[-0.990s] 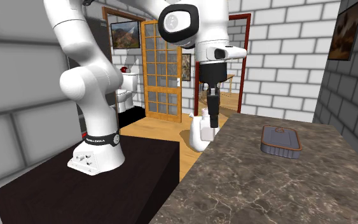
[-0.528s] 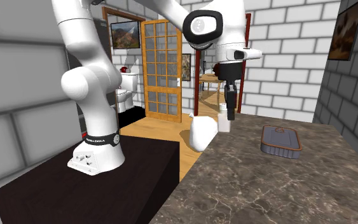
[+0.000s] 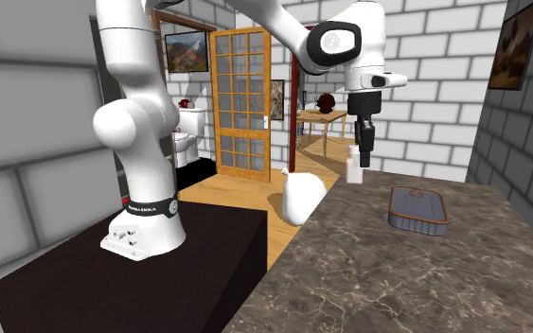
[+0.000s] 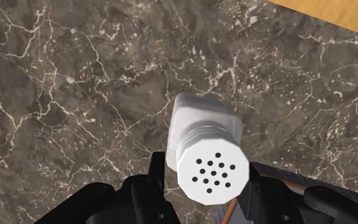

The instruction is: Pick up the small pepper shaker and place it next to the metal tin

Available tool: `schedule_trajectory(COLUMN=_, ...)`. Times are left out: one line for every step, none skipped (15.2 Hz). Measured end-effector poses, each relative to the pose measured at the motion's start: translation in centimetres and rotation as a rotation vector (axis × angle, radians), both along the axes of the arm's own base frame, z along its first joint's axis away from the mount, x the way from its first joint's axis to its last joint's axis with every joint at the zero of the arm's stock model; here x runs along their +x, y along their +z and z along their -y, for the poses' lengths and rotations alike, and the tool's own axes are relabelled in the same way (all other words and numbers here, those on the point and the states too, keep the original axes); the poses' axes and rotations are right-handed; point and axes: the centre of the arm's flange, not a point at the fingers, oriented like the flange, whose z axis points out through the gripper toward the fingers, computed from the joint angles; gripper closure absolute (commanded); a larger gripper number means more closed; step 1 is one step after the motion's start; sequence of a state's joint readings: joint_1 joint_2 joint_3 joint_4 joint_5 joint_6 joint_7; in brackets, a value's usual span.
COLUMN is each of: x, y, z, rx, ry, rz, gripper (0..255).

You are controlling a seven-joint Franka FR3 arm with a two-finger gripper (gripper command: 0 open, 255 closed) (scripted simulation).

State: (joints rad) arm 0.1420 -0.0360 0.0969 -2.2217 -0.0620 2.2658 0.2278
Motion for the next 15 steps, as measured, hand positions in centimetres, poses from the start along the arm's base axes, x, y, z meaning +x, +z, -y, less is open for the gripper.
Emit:
schedule_trajectory(x=0.4, y=0.1, z=-1.3, rx=0.0, ry=0.0, rz=0.0, gripper=255)
schedule_trajectory(x=1.2, y=0.1, z=-2.4, rx=0.0, ry=0.0, rz=0.0, gripper=255)
schedule_trajectory(x=1.9, y=0.0, z=-3.5, rx=0.0, ry=0.0, rz=0.0, gripper=255)
schedule_trajectory(x=2.5, y=0.0, z=-4.6, rx=0.0, ry=0.0, rz=0.0, gripper=255)
schedule_trajectory(x=3.0, y=-0.1, z=-5.3, rx=0.0, ry=0.0, rz=0.0, gripper=255)
schedule_trajectory(x=3.3, y=-0.5, z=-5.7, rx=0.0, ry=-0.001, rz=0.0, gripper=255)
schedule_trajectory(x=3.3, y=-1.0, z=-5.8, rx=0.0, ry=-0.001, rz=0.0, gripper=255)
schedule_trajectory(x=3.2, y=-1.5, z=-5.9, rx=0.0, ry=-0.001, rz=0.0, gripper=255)
schedule_trajectory(x=3.2, y=-2.0, z=-6.0, rx=0.0, ry=-0.001, rz=-0.001, gripper=255)
schedule_trajectory(x=3.3, y=-2.6, z=-6.0, rx=0.0, ry=-0.001, rz=0.0, gripper=255)
schedule_trajectory(x=3.3, y=-3.2, z=-6.0, rx=0.0, ry=-0.001, rz=-0.001, gripper=255)
schedule_trajectory(x=3.3, y=-3.7, z=-6.0, rx=0.0, ry=-0.001, rz=-0.001, gripper=255)
schedule_trajectory(x=3.3, y=-4.2, z=-6.0, rx=0.0, ry=-0.001, rz=-0.001, gripper=255)
schedule_trajectory(x=3.3, y=-4.7, z=-6.0, rx=0.0, ry=-0.001, rz=-0.001, gripper=255)
schedule_trajectory(x=3.3, y=-5.3, z=-6.0, rx=0.0, ry=-0.001, rz=-0.001, gripper=255)
